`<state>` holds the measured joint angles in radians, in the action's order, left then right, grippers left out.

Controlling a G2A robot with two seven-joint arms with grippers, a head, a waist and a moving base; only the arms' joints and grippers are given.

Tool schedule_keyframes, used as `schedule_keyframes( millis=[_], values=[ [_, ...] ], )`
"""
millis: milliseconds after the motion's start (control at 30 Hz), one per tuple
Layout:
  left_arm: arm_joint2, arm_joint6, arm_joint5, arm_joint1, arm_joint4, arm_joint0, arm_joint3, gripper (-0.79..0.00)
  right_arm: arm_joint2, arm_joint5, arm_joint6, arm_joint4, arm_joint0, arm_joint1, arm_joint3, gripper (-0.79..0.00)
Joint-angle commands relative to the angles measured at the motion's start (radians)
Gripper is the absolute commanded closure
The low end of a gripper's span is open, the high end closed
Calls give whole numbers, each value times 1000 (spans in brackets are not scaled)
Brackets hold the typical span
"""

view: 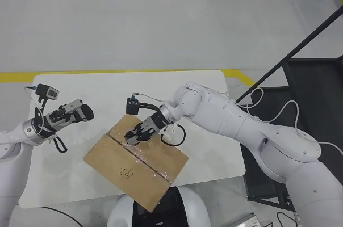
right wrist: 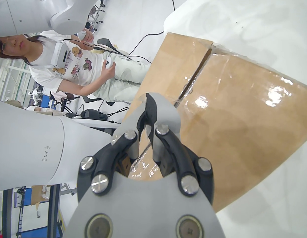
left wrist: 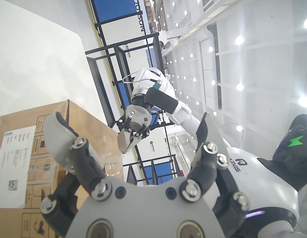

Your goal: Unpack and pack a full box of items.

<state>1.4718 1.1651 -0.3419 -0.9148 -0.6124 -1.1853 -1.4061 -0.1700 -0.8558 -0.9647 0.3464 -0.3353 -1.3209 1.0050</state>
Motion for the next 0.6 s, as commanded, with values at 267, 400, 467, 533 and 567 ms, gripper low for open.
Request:
schedule_keyframes(
  millis=[267,400,467,533,567],
  values=[
    [14,4,2,1,-4,-14,0,-785,0,19,-19,1,0,-63,-99,0],
    [18,5,5,1,-3,-16,-1,-785,0,26,-26,7,1,-83,-129,-785],
    [19,5,7,1,-3,-18,-3,-785,0,26,-26,9,2,-93,-141,-785],
    [19,7,9,1,-2,-19,-3,-785,0,24,-25,9,5,-98,-145,-785],
    [18,8,11,1,0,-19,-3,-785,0,19,-20,9,9,-101,-148,-785]
  ],
)
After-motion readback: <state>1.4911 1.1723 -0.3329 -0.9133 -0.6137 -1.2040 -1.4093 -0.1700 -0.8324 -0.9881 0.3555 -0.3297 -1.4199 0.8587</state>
